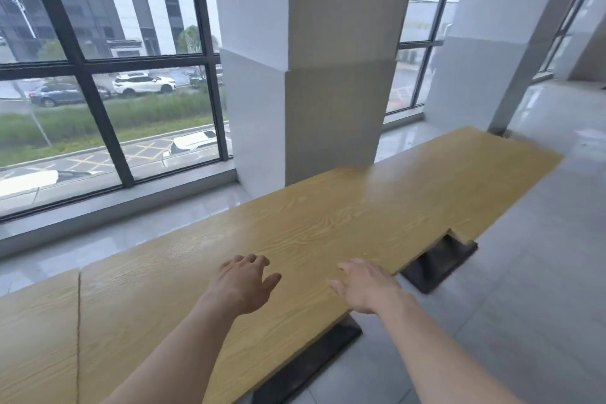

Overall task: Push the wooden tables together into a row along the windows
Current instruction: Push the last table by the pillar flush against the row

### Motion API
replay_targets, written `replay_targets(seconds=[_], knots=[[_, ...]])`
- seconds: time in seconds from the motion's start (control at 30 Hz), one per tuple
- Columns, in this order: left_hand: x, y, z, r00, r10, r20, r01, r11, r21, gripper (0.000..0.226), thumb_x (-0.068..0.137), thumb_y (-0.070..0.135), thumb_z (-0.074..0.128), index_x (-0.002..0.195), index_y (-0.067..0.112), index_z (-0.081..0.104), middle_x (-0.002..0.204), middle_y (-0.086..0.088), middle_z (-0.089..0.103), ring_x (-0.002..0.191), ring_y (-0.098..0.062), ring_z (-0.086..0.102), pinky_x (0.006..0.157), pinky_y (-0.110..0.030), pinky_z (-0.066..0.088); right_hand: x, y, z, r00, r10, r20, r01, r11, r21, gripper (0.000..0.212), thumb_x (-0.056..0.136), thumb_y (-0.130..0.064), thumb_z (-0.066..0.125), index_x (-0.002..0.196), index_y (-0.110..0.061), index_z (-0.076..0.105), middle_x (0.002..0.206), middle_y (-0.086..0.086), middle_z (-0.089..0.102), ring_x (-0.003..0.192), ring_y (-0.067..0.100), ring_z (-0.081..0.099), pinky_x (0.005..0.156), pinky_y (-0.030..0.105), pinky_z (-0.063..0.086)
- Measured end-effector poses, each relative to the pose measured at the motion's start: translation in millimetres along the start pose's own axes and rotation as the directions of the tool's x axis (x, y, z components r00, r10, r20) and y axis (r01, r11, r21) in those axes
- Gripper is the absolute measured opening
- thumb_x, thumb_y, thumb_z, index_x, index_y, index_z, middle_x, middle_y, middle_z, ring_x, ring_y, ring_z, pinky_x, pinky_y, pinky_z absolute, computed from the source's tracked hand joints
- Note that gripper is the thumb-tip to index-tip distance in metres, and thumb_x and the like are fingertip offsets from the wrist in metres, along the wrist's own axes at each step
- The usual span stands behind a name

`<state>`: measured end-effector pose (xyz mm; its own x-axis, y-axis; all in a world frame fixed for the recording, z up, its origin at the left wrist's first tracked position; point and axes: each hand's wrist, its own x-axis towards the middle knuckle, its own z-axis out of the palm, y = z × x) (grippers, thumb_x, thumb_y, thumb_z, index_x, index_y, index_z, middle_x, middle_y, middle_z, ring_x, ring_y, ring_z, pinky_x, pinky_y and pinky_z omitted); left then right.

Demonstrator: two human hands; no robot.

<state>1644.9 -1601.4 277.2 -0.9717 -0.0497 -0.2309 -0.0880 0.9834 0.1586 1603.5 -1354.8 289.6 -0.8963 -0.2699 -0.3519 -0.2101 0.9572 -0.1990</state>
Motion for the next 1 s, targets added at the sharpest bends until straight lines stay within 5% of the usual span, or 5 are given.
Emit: replay_targets(seconds=[0.33, 0.63, 1.0], knots=[[140, 259, 2, 0.926, 0.360, 0.116, -0.369, 0.927, 0.066, 0.062, 0.101, 0.065, 0.029, 0.151, 0.030, 0.040, 0.157, 0.005, 0.043, 0.144, -0.023, 0.038, 0.118, -0.042, 0.031, -8, 244, -59, 0.940, 0.328, -0.092, -0.320, 0.943, 0.098, 0.062, 0.102, -0.055, 0.042, 0.152, -0.019, 0.039, 0.154, 0.007, 0.043, 0.139, 0.030, 0.043, 0.112, 0.042, 0.039], [282, 492, 17, 0.759, 0.620, 0.199, -0.637, 0.771, 0.023, 0.058, 0.101, 0.064, 0.027, 0.144, 0.031, 0.046, 0.147, 0.004, 0.052, 0.136, -0.023, 0.046, 0.111, -0.041, 0.037, -2, 449, -114, 0.769, 0.636, -0.063, -0.618, 0.764, 0.184, 0.054, 0.097, -0.054, 0.049, 0.139, -0.021, 0.054, 0.144, 0.008, 0.056, 0.132, 0.032, 0.053, 0.106, 0.040, 0.046], [361, 682, 38, 0.625, 0.735, 0.262, -0.764, 0.645, 0.013, 0.059, 0.102, 0.062, 0.030, 0.150, 0.029, 0.041, 0.153, 0.005, 0.048, 0.141, -0.021, 0.042, 0.115, -0.041, 0.036, 18, 609, -141, 0.660, 0.751, -0.022, -0.725, 0.644, 0.244, 0.055, 0.099, -0.055, 0.047, 0.140, -0.019, 0.051, 0.146, 0.006, 0.052, 0.135, 0.030, 0.049, 0.109, 0.038, 0.041]])
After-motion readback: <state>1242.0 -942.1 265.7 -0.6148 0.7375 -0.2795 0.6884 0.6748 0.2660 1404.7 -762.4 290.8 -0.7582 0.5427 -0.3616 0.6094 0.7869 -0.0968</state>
